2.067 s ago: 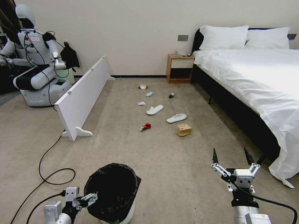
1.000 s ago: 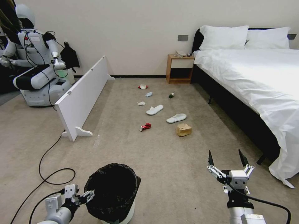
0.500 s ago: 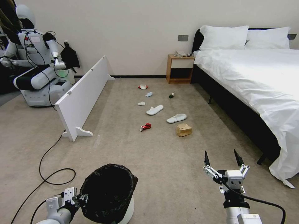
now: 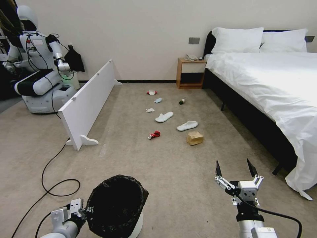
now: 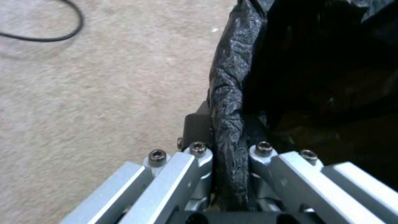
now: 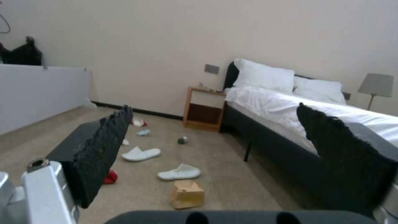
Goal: Pick up the trash bin, then pick up the garbage from the floor and place it into the trash bin.
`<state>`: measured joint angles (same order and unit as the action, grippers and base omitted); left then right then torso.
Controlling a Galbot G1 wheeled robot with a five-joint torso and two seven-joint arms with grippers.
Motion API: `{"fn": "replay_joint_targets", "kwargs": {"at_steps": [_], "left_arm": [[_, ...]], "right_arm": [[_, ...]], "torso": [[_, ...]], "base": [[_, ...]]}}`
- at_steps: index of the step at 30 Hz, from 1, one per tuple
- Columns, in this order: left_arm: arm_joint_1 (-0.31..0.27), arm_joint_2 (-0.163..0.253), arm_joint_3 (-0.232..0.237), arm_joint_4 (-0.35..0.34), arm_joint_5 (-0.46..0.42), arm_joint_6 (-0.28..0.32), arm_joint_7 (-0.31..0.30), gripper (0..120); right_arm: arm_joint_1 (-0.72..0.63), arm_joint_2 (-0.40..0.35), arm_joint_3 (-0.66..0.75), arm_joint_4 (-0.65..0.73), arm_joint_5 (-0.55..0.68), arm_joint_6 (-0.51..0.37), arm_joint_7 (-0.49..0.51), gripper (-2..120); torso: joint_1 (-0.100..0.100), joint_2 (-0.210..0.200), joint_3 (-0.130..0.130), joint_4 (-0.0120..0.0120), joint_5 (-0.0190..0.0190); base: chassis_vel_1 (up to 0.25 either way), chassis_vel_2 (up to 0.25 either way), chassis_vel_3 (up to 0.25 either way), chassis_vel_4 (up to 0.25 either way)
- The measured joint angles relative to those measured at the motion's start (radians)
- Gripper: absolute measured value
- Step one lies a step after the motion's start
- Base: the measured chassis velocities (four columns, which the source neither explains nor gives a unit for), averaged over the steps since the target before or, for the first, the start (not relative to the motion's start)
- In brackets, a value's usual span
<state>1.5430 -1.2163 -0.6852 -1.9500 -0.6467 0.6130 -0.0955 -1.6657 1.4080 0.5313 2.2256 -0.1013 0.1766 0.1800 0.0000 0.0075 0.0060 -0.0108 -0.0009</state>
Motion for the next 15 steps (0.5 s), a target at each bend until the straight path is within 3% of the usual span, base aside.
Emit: {"fn": "replay_joint_targets", "kwargs": {"at_steps": [2,6,13,15], "left_arm": [[0.017,-0.015,-0.025,-0.025,0.048,-0.052,0.05,4],[0.051,-0.032,-0.063,-0.085,0.061,-0.091,0.054,4],[0.106,-0.03,-0.075,-0.159,0.081,-0.116,0.064,4],[0.146,-0.034,-0.08,-0.231,0.1,-0.145,0.08,4]], "right_arm": [[-0.001,0.0,0.001,0.001,-0.001,0.0,0.0,100],[-0.003,-0.003,0.004,0.002,-0.001,0.001,-0.001,100],[-0.004,-0.008,0.008,0.005,-0.001,0.001,-0.001,100],[-0.006,-0.009,0.01,0.007,-0.001,0.001,-0.001,100]], "torso": [[0.0,0.0,0.0,-0.0001,-0.0006],[0.0,0.0,0.0,0.0004,0.0008],[0.0,0.0,0.0,0.0001,0.0007],[0.0,0.0,0.0,0.0003,0.0007]], "base": [[0.0,0.0,0.0,0.0],[0.0,0.0,0.0,0.0],[0.0,0.0,0.0,0.0],[0.0,0.0,0.0,0.0]]}}
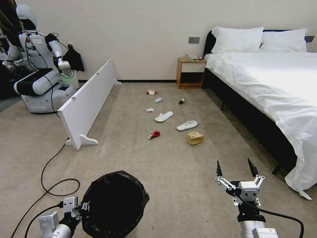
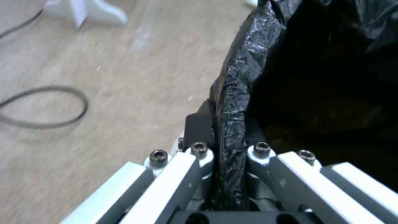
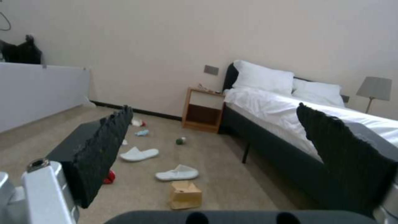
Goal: Pick up the trash bin, then pick up the garbage from the floor and place it into the trash bin.
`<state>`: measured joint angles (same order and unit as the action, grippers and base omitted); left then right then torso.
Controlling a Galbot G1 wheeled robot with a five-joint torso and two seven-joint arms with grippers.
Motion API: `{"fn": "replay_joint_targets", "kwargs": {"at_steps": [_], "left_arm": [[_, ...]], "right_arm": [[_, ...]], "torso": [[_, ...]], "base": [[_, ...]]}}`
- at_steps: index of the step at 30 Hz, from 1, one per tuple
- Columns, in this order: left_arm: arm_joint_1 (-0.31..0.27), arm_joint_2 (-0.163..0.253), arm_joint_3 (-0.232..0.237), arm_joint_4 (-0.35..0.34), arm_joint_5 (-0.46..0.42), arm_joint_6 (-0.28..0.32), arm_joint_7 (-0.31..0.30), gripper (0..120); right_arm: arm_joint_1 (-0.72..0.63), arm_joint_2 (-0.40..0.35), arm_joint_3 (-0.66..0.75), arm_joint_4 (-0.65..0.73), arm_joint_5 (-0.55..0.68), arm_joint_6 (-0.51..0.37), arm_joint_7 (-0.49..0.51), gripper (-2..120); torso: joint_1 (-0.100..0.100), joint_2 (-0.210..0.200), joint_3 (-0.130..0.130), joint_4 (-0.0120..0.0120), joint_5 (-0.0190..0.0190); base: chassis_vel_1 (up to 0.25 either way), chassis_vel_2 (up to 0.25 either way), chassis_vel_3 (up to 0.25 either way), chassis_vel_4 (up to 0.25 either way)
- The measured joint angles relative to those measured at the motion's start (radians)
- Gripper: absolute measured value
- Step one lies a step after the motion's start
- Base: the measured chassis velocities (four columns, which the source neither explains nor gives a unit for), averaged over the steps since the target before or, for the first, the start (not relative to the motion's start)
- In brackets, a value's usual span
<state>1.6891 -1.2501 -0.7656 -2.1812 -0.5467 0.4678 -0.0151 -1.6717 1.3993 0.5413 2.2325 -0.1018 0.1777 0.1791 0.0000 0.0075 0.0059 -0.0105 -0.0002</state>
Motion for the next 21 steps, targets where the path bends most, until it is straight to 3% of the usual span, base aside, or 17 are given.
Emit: {"fn": "replay_joint_targets", "kwargs": {"at_steps": [1,4,11,16,21], "left_arm": [[0.0,0.0,0.0,0.0,0.0,0.0,0.0,4],[0.064,-0.003,0.005,-0.092,0.015,-0.049,0.003,3],[0.12,0.006,0.0,-0.133,0.017,-0.075,-0.008,3],[0.174,0.025,0.052,-0.176,0.019,-0.078,-0.025,3],[0.19,0.021,0.053,-0.194,0.019,-0.095,-0.024,3]], "right_arm": [[0.0,0.0,0.0,0.0,0.0,0.0,0.0,100],[-0.002,-0.002,0.006,0.002,0.001,0.001,0.0,100],[-0.011,-0.001,0.022,0.006,0.003,0.003,0.001,100],[-0.035,0.018,0.046,0.016,0.004,-0.01,0.004,100],[-0.053,0.026,0.059,0.026,0.022,-0.017,0.005,100]], "torso": [[0.0,0.0,0.0,0.0,0.0],[0.0,0.0,0.0,-0.0003,0.0002],[0.0,0.0,0.0,-0.0001,0.0002],[0.0,0.0,0.0,-0.0002,0.0001],[0.0,0.0,0.0,-0.0002,0.0002]], "base": [[0.0,0.0,0.0,0.0],[0.0,0.0,0.0,0.0],[0.0,0.0,0.0,0.0],[0.0,0.0,0.0,0.0],[0.0,0.0,0.0,0.0]]}}
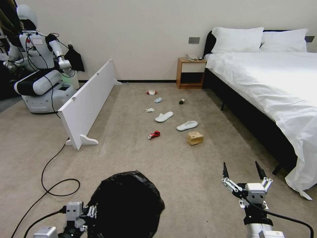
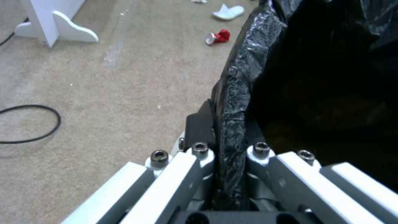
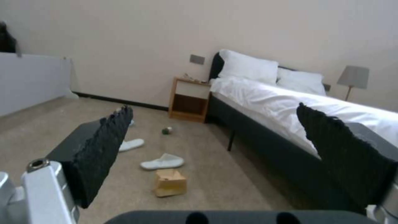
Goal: Pick up the trash bin, then pick up the garbage from the floor and place it into the trash bin.
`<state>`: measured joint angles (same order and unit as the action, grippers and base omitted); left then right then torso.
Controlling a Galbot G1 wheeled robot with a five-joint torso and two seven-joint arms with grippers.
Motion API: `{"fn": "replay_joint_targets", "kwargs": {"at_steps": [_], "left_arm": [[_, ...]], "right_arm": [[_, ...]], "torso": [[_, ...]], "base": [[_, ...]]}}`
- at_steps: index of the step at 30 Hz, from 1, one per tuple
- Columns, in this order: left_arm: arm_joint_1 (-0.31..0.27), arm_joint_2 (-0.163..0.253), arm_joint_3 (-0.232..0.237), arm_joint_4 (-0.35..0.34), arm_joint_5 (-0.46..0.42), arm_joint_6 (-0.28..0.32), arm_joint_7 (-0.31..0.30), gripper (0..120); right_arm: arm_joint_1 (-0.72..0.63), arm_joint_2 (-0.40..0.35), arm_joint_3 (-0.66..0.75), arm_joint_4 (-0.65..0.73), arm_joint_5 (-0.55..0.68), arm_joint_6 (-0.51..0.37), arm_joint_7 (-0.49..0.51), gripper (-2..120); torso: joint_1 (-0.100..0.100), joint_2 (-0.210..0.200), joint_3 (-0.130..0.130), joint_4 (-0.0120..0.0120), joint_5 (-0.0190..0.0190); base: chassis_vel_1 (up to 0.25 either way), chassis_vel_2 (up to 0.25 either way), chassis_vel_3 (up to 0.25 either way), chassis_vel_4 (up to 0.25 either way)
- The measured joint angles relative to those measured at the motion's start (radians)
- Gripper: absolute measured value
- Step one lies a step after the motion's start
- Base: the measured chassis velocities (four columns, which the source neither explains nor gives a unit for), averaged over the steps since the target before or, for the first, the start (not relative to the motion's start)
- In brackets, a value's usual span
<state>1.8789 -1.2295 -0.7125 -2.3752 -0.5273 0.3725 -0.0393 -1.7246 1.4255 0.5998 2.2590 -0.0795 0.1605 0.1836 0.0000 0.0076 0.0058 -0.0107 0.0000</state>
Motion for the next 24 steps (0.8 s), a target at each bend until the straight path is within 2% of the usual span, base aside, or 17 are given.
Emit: {"fn": "replay_joint_targets", "kwargs": {"at_steps": [6,12,17,19,24], "left_arm": [[0.035,-0.008,-0.007,-0.026,0.013,-0.025,0.004,3],[0.047,-0.029,-0.004,-0.016,0.014,-0.033,0.021,3],[0.038,-0.046,-0.001,-0.006,0.014,-0.035,0.031,3],[0.018,-0.056,-0.008,-0.006,0.004,-0.032,0.01,3],[0.01,-0.059,-0.019,-0.007,-0.002,-0.027,0.0,3]], "right_arm": [[-0.05,0.001,0.036,0.015,0.092,-0.022,-0.03,100],[-0.086,0.0,0.062,0.016,0.114,-0.018,-0.058,100],[-0.1,0.002,0.056,0.018,0.106,-0.016,-0.059,100],[-0.112,0.003,0.046,0.008,0.089,-0.006,-0.072,100],[-0.118,0.005,0.042,-0.005,0.08,0.013,-0.096,100]], "torso": [[0.0,0.0,0.0,0.0,0.0],[0.0,0.0,0.0,-0.0001,0.0],[0.0,0.0,0.0,0.0,0.0],[0.0,0.0,0.0,-0.0001,-0.0001],[0.0,0.0,0.0,-0.0001,0.0]], "base": [[0.0,0.0,0.0,0.0],[0.0,0.0,0.0,0.0],[0.0,0.0,0.0,0.0],[0.0,0.0,0.0,0.0],[0.0,0.0,0.0,0.0]]}}
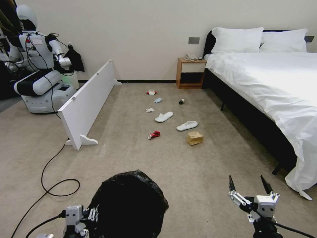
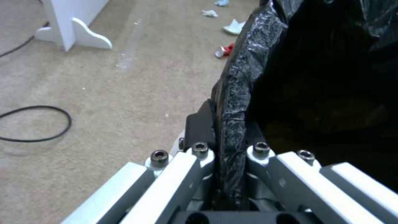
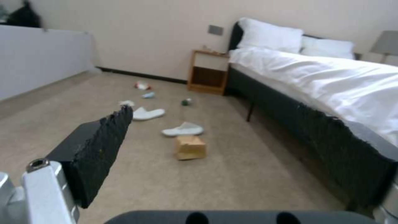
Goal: Pick up the trash bin, then pick up the garbage from the floor and place it into the trash bin.
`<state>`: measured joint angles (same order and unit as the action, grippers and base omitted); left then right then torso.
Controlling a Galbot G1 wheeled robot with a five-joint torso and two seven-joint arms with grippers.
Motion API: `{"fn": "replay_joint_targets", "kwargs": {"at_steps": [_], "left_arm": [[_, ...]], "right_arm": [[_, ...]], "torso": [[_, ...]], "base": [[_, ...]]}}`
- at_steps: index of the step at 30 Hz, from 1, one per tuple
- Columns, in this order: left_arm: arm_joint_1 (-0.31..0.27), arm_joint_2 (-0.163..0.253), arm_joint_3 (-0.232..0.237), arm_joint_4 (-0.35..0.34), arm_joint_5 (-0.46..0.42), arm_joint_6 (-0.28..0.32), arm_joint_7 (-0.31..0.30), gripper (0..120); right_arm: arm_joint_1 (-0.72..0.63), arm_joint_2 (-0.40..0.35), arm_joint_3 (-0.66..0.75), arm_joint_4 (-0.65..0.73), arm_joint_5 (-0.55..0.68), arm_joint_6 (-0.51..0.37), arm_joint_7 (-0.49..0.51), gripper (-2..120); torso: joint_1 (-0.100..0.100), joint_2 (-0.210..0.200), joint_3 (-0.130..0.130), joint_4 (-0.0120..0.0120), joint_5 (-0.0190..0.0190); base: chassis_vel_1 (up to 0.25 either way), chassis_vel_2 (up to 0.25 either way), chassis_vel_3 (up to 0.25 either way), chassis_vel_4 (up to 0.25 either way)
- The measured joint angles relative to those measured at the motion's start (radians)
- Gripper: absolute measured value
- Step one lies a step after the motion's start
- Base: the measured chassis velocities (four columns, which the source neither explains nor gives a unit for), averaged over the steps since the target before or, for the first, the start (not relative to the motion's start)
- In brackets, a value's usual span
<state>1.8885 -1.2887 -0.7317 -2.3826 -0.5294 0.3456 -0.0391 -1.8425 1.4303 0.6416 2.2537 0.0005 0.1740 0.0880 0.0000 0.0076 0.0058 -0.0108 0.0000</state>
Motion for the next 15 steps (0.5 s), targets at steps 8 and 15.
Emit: {"fn": "replay_joint_targets", "kwargs": {"at_steps": [8,15], "left_arm": [[0.002,-0.014,-0.03,0.002,-0.03,0.004,-0.003,3],[0.004,-0.017,-0.03,0.007,-0.028,-0.007,0.001,3]], "right_arm": [[-0.01,0.002,-0.03,-0.023,0.012,0.018,-0.052,100],[-0.012,0.004,-0.033,-0.024,0.012,0.022,-0.056,100]], "torso": [[0.0,0.0,0.0,0.0001,-0.0001],[0.0,0.0,0.0,0.0,0.0]], "base": [[0.0,0.0,0.0,0.0],[0.0,0.0,0.0,0.0]]}}
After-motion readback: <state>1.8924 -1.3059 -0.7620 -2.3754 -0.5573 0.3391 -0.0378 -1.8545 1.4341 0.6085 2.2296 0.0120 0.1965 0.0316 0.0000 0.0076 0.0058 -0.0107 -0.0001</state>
